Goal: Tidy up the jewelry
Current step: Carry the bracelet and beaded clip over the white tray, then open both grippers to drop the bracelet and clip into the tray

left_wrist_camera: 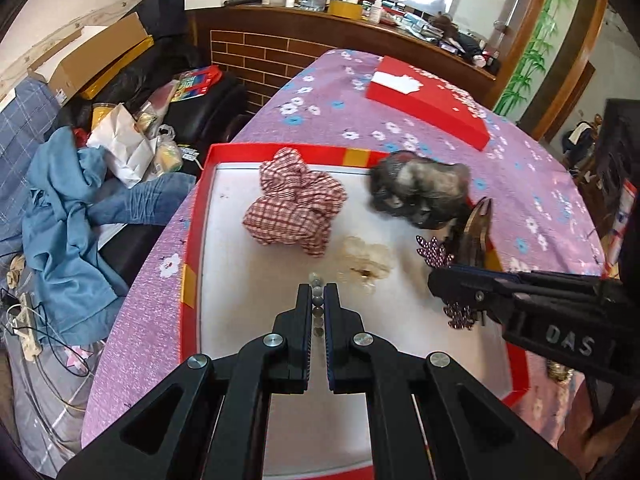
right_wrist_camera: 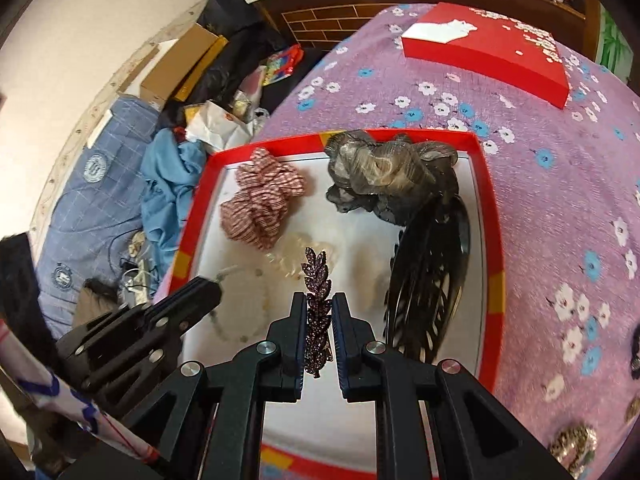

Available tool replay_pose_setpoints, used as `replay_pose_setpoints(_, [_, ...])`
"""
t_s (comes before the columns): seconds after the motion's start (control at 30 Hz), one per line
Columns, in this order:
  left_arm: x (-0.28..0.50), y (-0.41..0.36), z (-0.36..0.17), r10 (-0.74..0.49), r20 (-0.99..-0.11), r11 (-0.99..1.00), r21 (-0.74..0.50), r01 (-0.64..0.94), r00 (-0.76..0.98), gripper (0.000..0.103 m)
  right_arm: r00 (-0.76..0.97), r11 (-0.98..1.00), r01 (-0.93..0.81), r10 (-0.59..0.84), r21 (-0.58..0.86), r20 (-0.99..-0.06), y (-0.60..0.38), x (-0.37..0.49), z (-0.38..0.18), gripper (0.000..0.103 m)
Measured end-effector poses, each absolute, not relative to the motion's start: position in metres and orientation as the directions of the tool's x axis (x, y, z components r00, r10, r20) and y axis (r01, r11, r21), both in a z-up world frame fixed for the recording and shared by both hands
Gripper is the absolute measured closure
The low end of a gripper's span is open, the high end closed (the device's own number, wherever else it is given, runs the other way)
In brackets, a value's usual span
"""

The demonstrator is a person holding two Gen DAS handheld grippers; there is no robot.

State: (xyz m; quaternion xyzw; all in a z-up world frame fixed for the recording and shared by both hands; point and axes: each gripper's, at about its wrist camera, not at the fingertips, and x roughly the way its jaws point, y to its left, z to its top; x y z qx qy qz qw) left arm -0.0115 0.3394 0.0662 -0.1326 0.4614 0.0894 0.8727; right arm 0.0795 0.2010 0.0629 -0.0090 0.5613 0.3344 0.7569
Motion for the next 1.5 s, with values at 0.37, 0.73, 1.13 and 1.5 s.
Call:
replay_pose_setpoints(0.37, [-0.003, 0.345, 0.051, 0.052, -0.843, 0.952, -0.120, -0.281, 0.536, 0.098, 0.150, 0.794, -0.512, 0.458, 0.327, -0.876, 0.217, 0.095, 0.044, 0.086])
replay_pose_setpoints(0.73, [-0.006, 0.346, 0.052, 0.079, -0.844, 0.953, -0.092, -0.289, 0.530, 0.098, 0.145, 0.785, -0.520, 0.469, 0.336, -0.871, 0.219, 0.093, 0.050, 0.066])
replay_pose_setpoints(1.13, [-0.030, 0.326, 0.077, 0.080, -0.819, 0.955, -0.101, -0.280, 0.569, 0.098, 0.149, 0.781, -0.435, 0.553, 0.448, -0.820, 0.153, 0.068, 0.074, 0.066])
replay_pose_setpoints(1.5, [-0.023, 0.235, 0.100, -0.055, -0.811, 0.992, -0.110, -0.059, 0.583, 0.095, 0.275, 0.864, -0.183, 0.503, 0.469, -0.820, 0.011, 0.027, 0.064, 0.066])
